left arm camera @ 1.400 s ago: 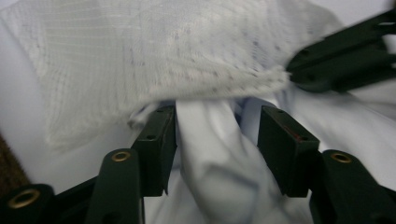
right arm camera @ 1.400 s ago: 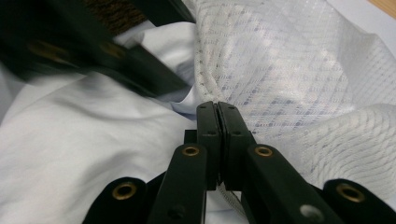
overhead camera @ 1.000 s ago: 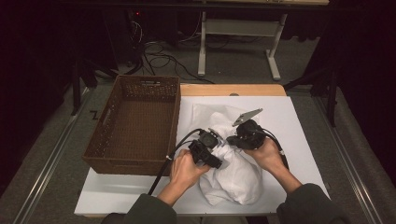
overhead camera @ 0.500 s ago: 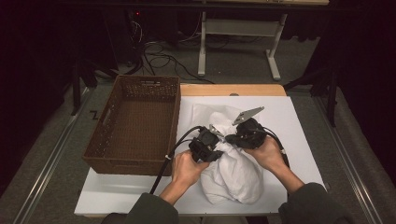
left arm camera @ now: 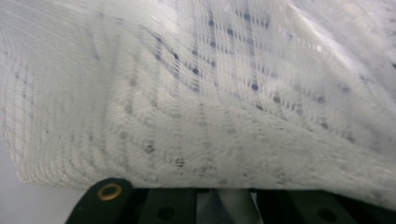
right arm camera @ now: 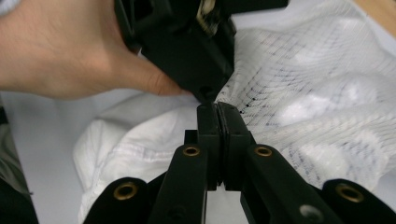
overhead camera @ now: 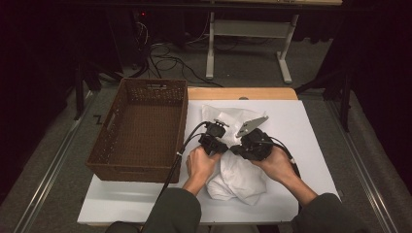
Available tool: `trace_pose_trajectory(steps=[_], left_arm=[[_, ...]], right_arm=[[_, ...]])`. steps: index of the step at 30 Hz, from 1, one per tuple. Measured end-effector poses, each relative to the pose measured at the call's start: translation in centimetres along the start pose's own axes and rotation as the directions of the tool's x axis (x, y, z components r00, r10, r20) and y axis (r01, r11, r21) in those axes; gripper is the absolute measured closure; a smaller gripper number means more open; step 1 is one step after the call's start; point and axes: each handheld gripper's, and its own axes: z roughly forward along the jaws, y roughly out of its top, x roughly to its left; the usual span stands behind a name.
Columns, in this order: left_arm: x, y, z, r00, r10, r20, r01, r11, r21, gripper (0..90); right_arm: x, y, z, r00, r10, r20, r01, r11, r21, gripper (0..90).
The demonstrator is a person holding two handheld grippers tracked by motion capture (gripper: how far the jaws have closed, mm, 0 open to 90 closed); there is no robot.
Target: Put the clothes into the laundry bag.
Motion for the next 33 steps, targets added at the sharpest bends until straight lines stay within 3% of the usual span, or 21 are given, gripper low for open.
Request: trace_pose_trajectory(steps=[6, 10, 13, 17, 21, 23, 25, 28, 30, 33], left_arm=[[-0.2, -0.6, -2.3, 0.9988, 0.025, -0.043, -0.024, 0.9993, 0.027, 49.8], [-0.9, -1.5, -4.0, 0.9949, 0.058, -0.082, -0.054, 0.9968, 0.060, 42.2], [-1.1, -2.3, -4.9, 0.9939, 0.071, -0.085, -0.064, 0.9947, 0.081, 41.2], [-1.4, -3.2, -4.7, 0.9932, 0.079, -0.086, -0.066, 0.9869, 0.147, 37.6], [-1.2, -3.7, -2.4, 0.9917, 0.075, -0.104, -0.050, 0.9739, 0.221, 33.7], [-0.8, -3.6, -1.5, 0.9938, 0.056, -0.096, -0.033, 0.9747, 0.221, 36.0], [-0.6, -3.5, -1.4, 0.9953, 0.053, -0.081, -0.038, 0.9828, 0.181, 48.5], [-0.9, -3.4, -1.6, 0.9960, 0.087, -0.022, -0.082, 0.9835, 0.161, 70.1], [-1.3, -3.5, -1.8, 0.9923, 0.123, -0.013, -0.119, 0.9791, 0.165, 77.9], [-1.6, -3.4, -2.6, 0.9911, 0.132, 0.015, -0.133, 0.9842, 0.116, 84.2]], right_arm=[[-1.1, -1.2, 1.1, 0.9989, 0.042, 0.020, -0.042, 0.999, 0.029, 89.6], [-1.7, -1.7, 1.3, 0.9968, 0.076, 0.022, -0.077, 0.996, 0.035, 89.5], [-2.0, -1.9, 1.2, 0.9962, 0.085, 0.020, -0.085, 0.996, 0.025, 89.5], [-2.0, -2.0, 1.2, 0.9954, 0.092, 0.026, -0.093, 0.995, 0.031, 89.5], [-2.0, -2.0, 1.3, 0.9958, 0.089, 0.023, -0.090, 0.996, 0.029, 89.5], [-1.9, -1.9, 1.3, 0.9959, 0.088, 0.021, -0.088, 0.996, 0.029, 89.5], [-2.0, -1.9, 1.2, 0.9961, 0.085, 0.021, -0.086, 0.996, 0.028, 89.5], [-2.2, -1.9, 1.1, 0.9953, 0.097, 0.012, -0.097, 0.995, 0.022, 89.5], [-2.3, -1.9, 1.1, 0.9951, 0.099, 0.004, -0.099, 0.995, 0.017, 89.5], [-2.2, -1.8, 1.0, 0.9947, 0.102, -0.001, -0.102, 0.995, 0.001, 89.5]])
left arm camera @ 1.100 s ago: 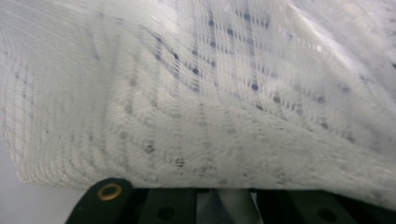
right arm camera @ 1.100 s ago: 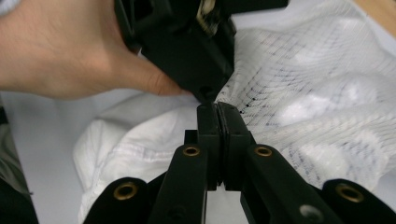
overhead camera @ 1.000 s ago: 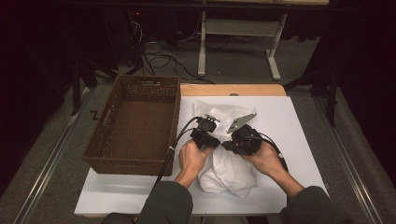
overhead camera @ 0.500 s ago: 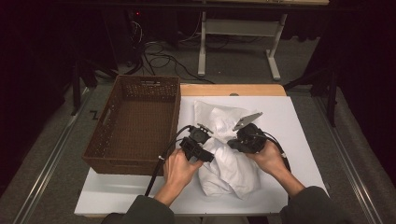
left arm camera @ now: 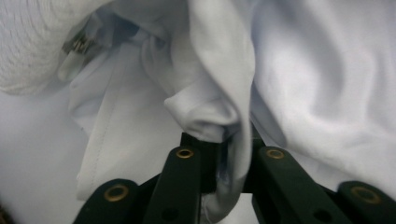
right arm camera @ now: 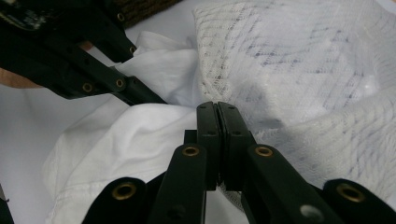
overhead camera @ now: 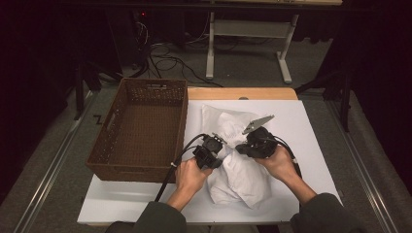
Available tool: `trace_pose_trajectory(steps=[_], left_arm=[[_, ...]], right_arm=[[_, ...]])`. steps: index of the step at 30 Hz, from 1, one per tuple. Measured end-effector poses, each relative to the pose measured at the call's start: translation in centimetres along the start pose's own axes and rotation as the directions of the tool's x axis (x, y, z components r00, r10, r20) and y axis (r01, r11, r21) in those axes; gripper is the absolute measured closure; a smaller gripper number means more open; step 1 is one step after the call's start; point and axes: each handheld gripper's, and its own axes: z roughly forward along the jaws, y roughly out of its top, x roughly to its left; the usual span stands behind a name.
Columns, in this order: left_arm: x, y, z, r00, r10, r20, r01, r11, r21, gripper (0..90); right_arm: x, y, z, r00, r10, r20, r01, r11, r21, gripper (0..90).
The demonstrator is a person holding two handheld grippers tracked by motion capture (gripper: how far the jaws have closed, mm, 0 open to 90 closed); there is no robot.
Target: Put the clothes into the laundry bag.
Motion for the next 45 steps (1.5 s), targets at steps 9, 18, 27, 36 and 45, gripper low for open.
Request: trace_pose_trajectory(steps=[9, 18, 27, 36, 45], left_arm=[[-1.6, 2.3, -2.1, 0.9975, 0.021, 0.067, -0.013, 0.9939, -0.109, 85.7], [0.7, 4.2, 2.0, 0.9944, -0.105, 0.009, 0.105, 0.9870, -0.121, 82.9], [-0.3, 2.9, -1.3, 0.9914, -0.028, -0.128, 0.016, 0.9954, -0.094, 42.5], [0.8, 1.9, 0.0, 0.9797, -0.064, -0.190, 0.073, 0.9965, 0.041, 31.2], [2.0, 2.0, 2.6, 0.9772, -0.095, -0.190, 0.114, 0.9887, 0.096, 30.9]], right_arm=[[1.0, 1.6, -2.7, 0.9993, -0.036, -0.008, 0.035, 0.995, -0.096, 89.7], [1.7, 0.1, -1.9, 0.9981, -0.061, 0.001, 0.061, 0.997, -0.054, 89.7], [-0.1, -1.7, 0.3, 0.9993, -0.007, 0.038, 0.007, 1.000, 0.018, 89.5], [-0.6, -1.6, 0.5, 0.9990, 0.017, 0.042, -0.018, 1.000, 0.023, 89.4], [-1.3, -1.7, 0.5, 0.9978, 0.053, 0.039, -0.054, 0.998, 0.025, 89.5]])
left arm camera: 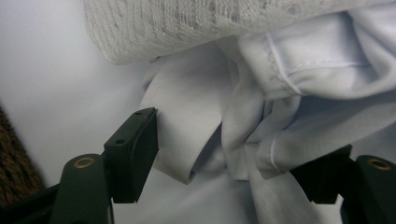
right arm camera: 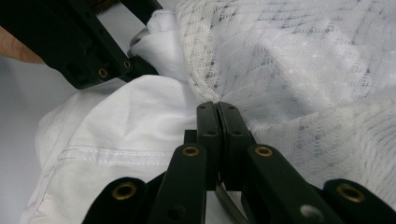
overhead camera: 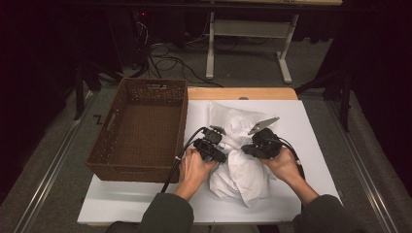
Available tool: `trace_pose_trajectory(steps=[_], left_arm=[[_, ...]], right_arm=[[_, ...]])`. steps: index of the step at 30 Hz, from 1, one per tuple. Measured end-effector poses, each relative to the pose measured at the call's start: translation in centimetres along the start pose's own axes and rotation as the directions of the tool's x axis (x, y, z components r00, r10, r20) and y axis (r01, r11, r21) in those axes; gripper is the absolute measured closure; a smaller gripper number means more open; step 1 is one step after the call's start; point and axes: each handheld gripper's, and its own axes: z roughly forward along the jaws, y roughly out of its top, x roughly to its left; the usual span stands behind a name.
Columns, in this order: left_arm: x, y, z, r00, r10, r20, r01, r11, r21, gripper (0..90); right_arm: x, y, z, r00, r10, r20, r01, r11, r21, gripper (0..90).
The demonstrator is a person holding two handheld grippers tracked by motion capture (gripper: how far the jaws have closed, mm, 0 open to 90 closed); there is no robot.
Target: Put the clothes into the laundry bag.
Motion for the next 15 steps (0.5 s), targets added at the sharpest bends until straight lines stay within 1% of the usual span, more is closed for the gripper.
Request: trace_pose_trajectory(steps=[3, 5, 7, 10, 11, 12, 13, 14, 15], left_arm=[[0.2, 0.0, 0.5, 1.0000, -0.001, -0.003, 0.001, 0.9999, 0.013, 34.6], [0.2, 0.2, 0.8, 0.9999, -0.004, -0.012, 0.004, 0.9998, 0.021, 34.0], [0.3, 0.3, 1.1, 0.9998, -0.007, -0.019, 0.007, 0.9997, 0.023, 31.4], [0.5, 0.4, 1.7, 0.9992, -0.009, -0.040, 0.010, 0.9997, 0.023, 24.0], [0.5, 0.3, 2.0, 0.9991, -0.014, -0.040, 0.015, 0.9994, 0.030, 22.0], [0.7, 0.3, 2.2, 0.9994, -0.016, -0.031, 0.017, 0.9992, 0.037, 21.8], [0.7, 0.3, 2.4, 0.9996, -0.017, -0.021, 0.017, 0.9992, 0.035, 22.6], [0.7, 0.3, 2.5, 0.9999, -0.011, -0.010, 0.011, 0.9995, 0.031, 25.4], [0.6, 0.2, 2.4, 0.9999, 0.010, -0.001, -0.010, 0.9997, 0.022, 31.0]], right_arm=[[0.2, 0.2, 0.1, 0.9999, -0.017, -0.001, 0.017, 1.000, 0.002, 89.5], [0.4, 0.4, 0.1, 0.9998, -0.020, 0.001, 0.020, 1.000, 0.010, 89.5], [0.5, 0.6, 0.0, 0.9997, -0.024, 0.006, 0.024, 1.000, 0.010, 89.5], [0.5, 0.8, 0.0, 0.9994, -0.031, 0.013, 0.031, 0.999, 0.014, 89.5], [0.6, 0.8, 0.1, 0.9995, -0.029, 0.014, 0.028, 0.999, 0.016, 89.4], [0.6, 0.8, 0.1, 0.9996, -0.028, 0.010, 0.027, 0.999, 0.018, 89.4], [0.6, 0.8, 0.2, 0.9998, -0.021, 0.003, 0.021, 1.000, 0.019, 89.4], [0.6, 0.8, 0.2, 0.9999, -0.013, -0.001, 0.013, 1.000, 0.020, 89.4], [0.5, 0.8, 0.2, 0.9999, -0.012, -0.002, 0.012, 1.000, 0.017, 89.4]])
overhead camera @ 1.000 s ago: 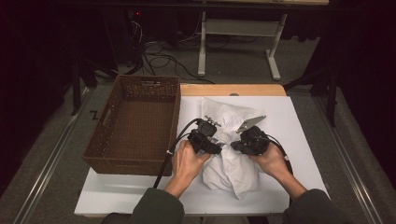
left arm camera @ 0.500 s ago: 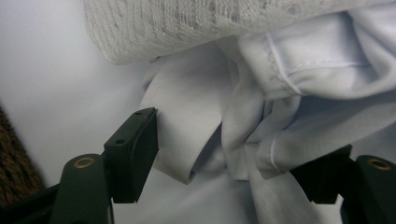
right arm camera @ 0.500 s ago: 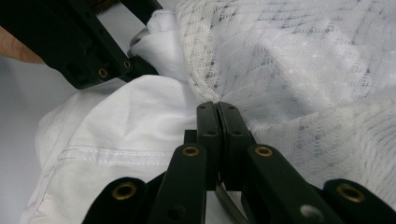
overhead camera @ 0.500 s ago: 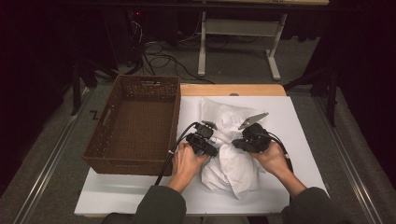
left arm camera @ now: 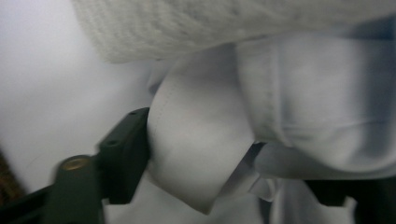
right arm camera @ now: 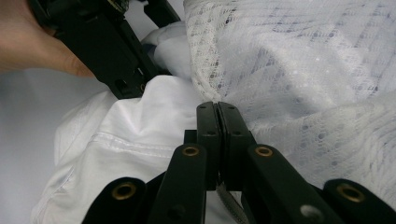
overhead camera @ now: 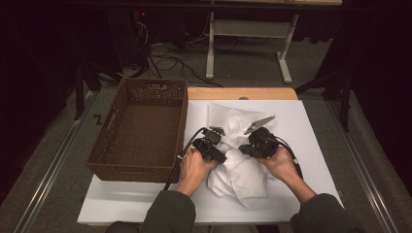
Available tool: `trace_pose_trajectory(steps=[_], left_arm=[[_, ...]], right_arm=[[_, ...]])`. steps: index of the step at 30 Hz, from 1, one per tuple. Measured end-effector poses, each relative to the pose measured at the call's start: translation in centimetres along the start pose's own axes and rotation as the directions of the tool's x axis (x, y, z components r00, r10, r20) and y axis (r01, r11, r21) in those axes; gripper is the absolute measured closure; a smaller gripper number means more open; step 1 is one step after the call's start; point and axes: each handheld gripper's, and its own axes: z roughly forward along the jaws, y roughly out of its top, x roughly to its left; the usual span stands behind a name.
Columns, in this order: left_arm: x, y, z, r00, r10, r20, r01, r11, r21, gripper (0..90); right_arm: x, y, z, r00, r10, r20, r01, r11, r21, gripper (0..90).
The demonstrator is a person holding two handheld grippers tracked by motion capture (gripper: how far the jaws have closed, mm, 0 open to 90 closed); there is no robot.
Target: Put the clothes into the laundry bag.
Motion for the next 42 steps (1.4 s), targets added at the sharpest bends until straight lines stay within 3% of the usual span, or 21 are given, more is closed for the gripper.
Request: trace_pose_trajectory(steps=[2, 4, 7, 10, 14, 18, 21, 23, 25, 28, 32, 35, 39, 42], left_arm=[[-0.2, -0.1, -0.4, 0.9990, 0.044, 0.000, -0.044, 0.9988, -0.020, 46.5], [-0.3, -0.4, -0.8, 0.9980, 0.060, 0.019, -0.060, 0.9976, -0.034, 59.3], [-1.0, -1.1, -2.0, 0.9956, 0.090, 0.026, -0.088, 0.9933, -0.074, 68.6], [-2.2, -2.0, -3.9, 0.9880, 0.150, 0.036, -0.145, 0.9835, -0.107, 71.0], [-3.3, -3.2, -6.9, 0.9794, 0.191, 0.066, -0.179, 0.9716, -0.155, 71.6], [-4.2, -4.4, -9.4, 0.9726, 0.223, 0.063, -0.205, 0.9532, -0.223, 71.3], [-4.4, -4.9, -10.1, 0.9705, 0.235, 0.053, -0.213, 0.9396, -0.268, 71.0], [-4.2, -4.8, -10.1, 0.9709, 0.232, 0.058, -0.206, 0.9353, -0.288, 71.1], [-3.8, -4.3, -9.8, 0.9735, 0.213, 0.083, -0.180, 0.9386, -0.294, 71.4], [-3.4, -3.0, -8.8, 0.9773, 0.179, 0.114, -0.143, 0.9537, -0.264, 72.1], [-2.8, -0.8, -6.2, 0.9897, 0.119, 0.079, -0.102, 0.9748, -0.199, 72.9], [-1.7, 0.4, -4.5, 0.9950, 0.060, 0.080, -0.048, 0.9868, -0.155, 73.6], [-0.7, 1.2, -2.9, 0.9956, -0.008, 0.094, 0.021, 0.9905, -0.136, 72.9], [-0.7, 0.9, -3.0, 0.9977, 0.004, 0.068, 0.006, 0.9893, -0.146, 64.7]], right_arm=[[-0.1, 0.0, 0.1, 1.0000, 0.002, 0.000, -0.002, 1.000, 0.002, 89.4], [-0.2, 0.0, 0.1, 1.0000, 0.005, -0.007, -0.005, 1.000, -0.001, 89.4], [-0.1, 0.1, -0.1, 0.9999, -0.002, -0.016, 0.002, 1.000, -0.006, 89.5], [0.3, 0.3, -0.8, 0.9997, -0.013, -0.019, 0.012, 1.000, -0.017, 89.5], [1.1, 1.1, -2.3, 0.9988, -0.045, -0.020, 0.044, 0.998, -0.046, 89.5], [2.3, 2.0, -3.5, 0.9959, -0.089, -0.017, 0.087, 0.994, -0.068, 89.5], [3.0, 2.3, -3.6, 0.9943, -0.105, -0.017, 0.103, 0.992, -0.077, 89.5], [3.1, 2.5, -3.5, 0.9939, -0.109, -0.017, 0.107, 0.991, -0.075, 89.5], [3.0, 2.6, -3.3, 0.9946, -0.101, -0.020, 0.100, 0.992, -0.077, 89.6], [2.9, 2.6, -3.3, 0.9942, -0.105, -0.022, 0.103, 0.991, -0.079, 89.6], [3.5, 2.6, -3.2, 0.9901, -0.140, -0.017, 0.138, 0.987, -0.082, 89.7], [4.1, 2.5, -3.0, 0.9861, -0.165, -0.020, 0.163, 0.984, -0.066, 89.8], [4.5, 2.0, -2.0, 0.9837, -0.179, -0.018, 0.178, 0.983, -0.039, 89.8], [4.0, 1.5, -1.1, 0.9849, -0.173, 0.005, 0.173, 0.985, -0.003, 89.7]])
